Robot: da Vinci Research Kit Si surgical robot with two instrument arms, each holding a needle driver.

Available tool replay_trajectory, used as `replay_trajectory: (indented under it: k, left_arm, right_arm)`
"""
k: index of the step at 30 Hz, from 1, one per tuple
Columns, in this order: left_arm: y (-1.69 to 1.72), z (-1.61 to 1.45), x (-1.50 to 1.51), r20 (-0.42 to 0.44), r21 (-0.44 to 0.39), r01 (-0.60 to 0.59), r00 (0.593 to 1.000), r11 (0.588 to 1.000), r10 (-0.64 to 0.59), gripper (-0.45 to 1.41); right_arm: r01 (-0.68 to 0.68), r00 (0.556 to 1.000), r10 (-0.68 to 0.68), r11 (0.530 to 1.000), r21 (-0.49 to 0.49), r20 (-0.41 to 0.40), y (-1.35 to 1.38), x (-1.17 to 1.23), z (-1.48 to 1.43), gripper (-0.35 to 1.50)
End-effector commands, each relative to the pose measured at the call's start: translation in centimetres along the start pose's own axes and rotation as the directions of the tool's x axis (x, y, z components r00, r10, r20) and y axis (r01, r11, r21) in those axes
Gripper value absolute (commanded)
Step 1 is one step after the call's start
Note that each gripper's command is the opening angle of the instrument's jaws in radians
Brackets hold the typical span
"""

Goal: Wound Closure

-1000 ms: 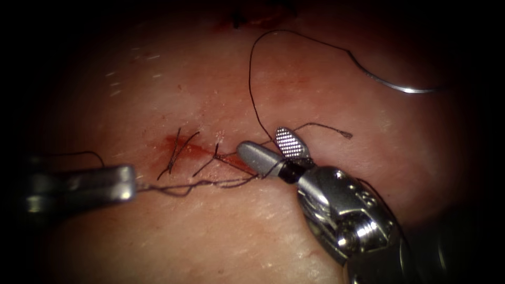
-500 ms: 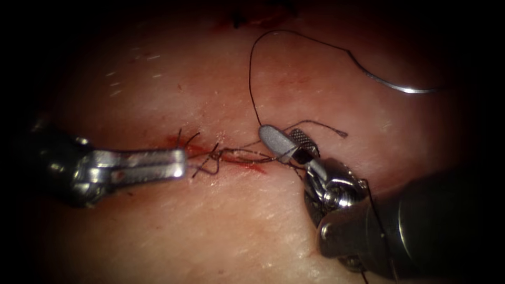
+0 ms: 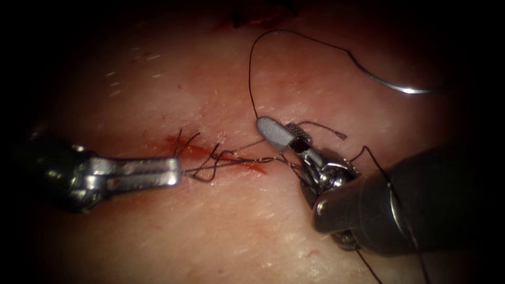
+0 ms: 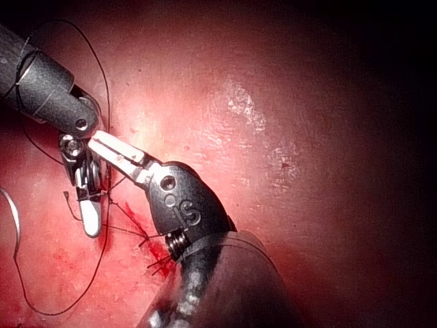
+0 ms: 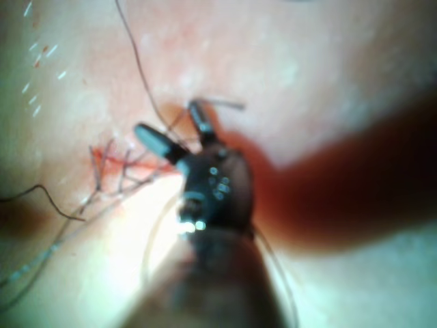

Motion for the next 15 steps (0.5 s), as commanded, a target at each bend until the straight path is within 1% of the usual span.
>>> replay_trajectory:
  k: [1, 3, 5, 6, 10, 13, 15]
  left_arm:
    - [0.15, 0.08, -0.06, -0.004, 0.0, 0.007, 1.0, 1.0, -0.007, -0.45]
    - [0.16, 0.06, -0.05, -0.003, 0.002, 0.007, 1.0, 1.0, -0.007, -0.45]
    - [0.16, 0.05, -0.05, -0.002, 0.001, 0.007, 1.0, 1.0, -0.007, -0.45]
    - [0.17, 0.05, -0.06, -0.002, 0.001, 0.007, 1.0, 1.0, -0.007, -0.45]
    - [0.13, 0.02, -0.06, 0.002, 0.012, 0.008, 1.0, 1.0, -0.008, -0.45]
    - [0.04, -0.04, -0.06, 0.009, 0.029, 0.011, 1.0, 1.0, -0.011, -0.45]
    - [-0.07, -0.14, -0.05, 0.021, 0.057, 0.013, 1.0, 0.998, -0.014, -0.45]
  right_arm:
    - [-0.001, 1.0, 0.001, 1.0, -0.001, 0.003, -0.01, -0.13, 0.03, 0.86]
    - [0.004, 1.0, -0.004, 1.0, 0.001, 0.006, -0.01, -0.1, 0.1, 0.59]
    - [0.004, 0.999, -0.005, 1.0, 0.019, 0.04, -0.02, -0.09, 0.12, -0.29]
    - [0.004, 0.999, -0.005, 1.0, 0.022, 0.052, -0.03, -0.1, 0.12, -0.35]
    - [0.056, 0.995, -0.056, 0.998, 0.0, 0.084, -0.09, -0.15, 0.03, -0.35]
    - [0.099, 0.991, -0.098, 0.995, -0.006, 0.092, -0.21, -0.21, -0.1, -0.35]
    - [0.121, 0.989, -0.122, 0.992, 0.018, 0.077, -0.36, -0.21, -0.22, -0.35]
